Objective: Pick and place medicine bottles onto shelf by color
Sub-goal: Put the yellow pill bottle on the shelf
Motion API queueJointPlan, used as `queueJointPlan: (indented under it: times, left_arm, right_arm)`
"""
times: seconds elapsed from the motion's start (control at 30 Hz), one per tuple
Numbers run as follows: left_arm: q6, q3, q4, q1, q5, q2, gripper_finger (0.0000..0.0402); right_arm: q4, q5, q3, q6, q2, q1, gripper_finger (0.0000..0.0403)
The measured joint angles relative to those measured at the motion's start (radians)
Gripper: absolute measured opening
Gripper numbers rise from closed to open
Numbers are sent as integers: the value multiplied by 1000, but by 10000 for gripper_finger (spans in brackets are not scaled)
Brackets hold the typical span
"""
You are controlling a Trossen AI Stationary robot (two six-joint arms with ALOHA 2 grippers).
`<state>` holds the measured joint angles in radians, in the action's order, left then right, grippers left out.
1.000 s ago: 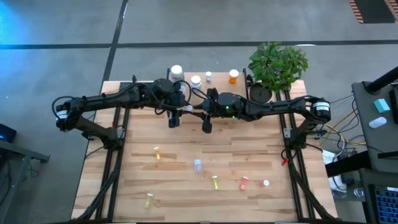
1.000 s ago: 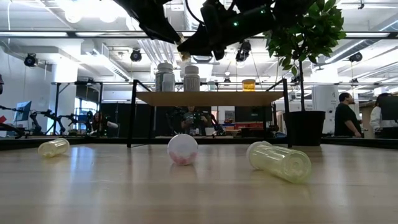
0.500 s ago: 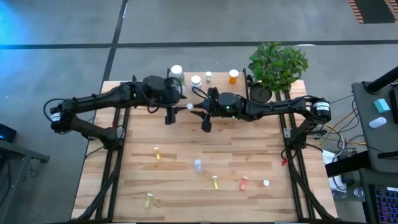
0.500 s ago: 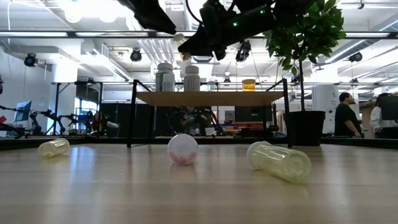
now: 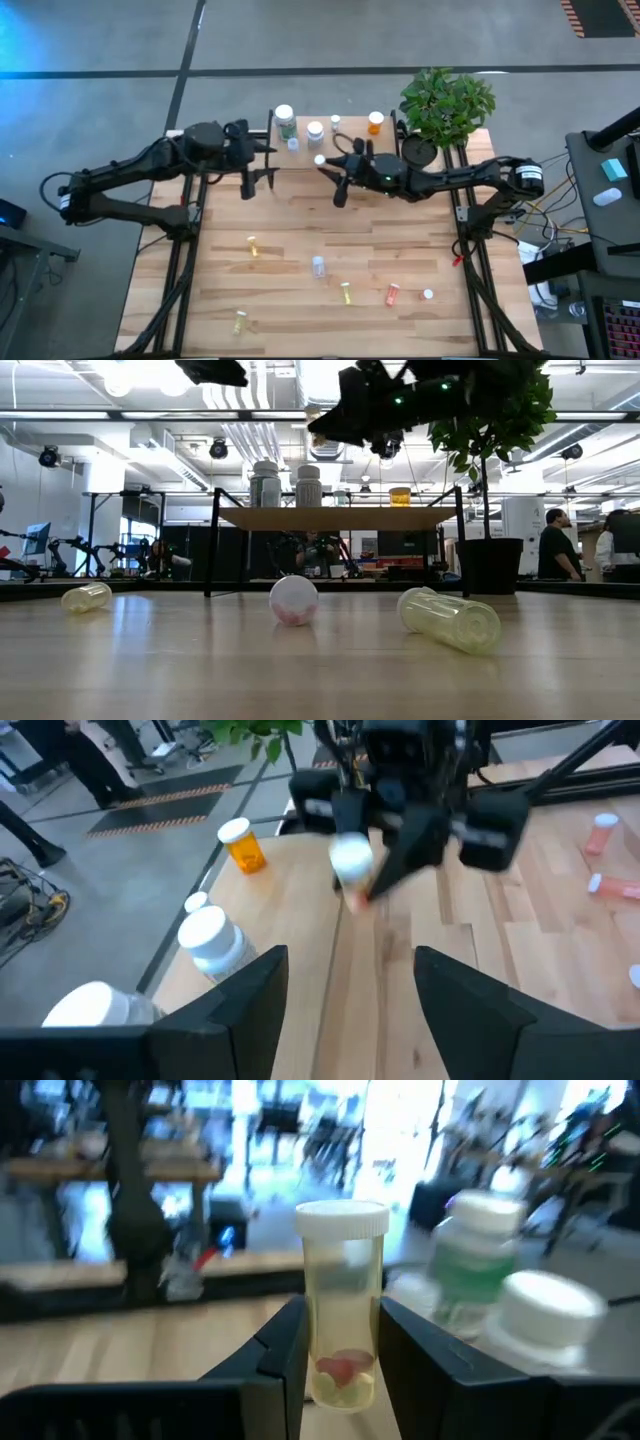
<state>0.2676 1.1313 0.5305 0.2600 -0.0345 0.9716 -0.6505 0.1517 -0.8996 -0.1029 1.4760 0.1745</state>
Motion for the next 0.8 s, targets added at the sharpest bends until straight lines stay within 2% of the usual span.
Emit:
queueJointPlan:
  times: [0.2, 0.3, 0.43, 0.6, 0.8]
  left_arm:
    - [-27, -122, -116, 0, 2, -93, 201]
    - [-44, -174, -158, 0, 2, -127, 201]
    - [-51, -228, -213, 0, 2, -161, 201]
    - [-53, -249, -219, 0, 2, -178, 201]
    - [-53, -255, -217, 0, 3, -185, 201]
  right_arm:
    - [-316, 123, 131, -65, 13, 0, 98]
    - [-327, 189, 141, -72, 34, 15, 98]
    - [-329, 192, 133, -48, 67, 54, 98]
    - [-332, 233, 134, 1, 100, 107, 98]
    - [-387, 234, 134, 39, 162, 155, 98]
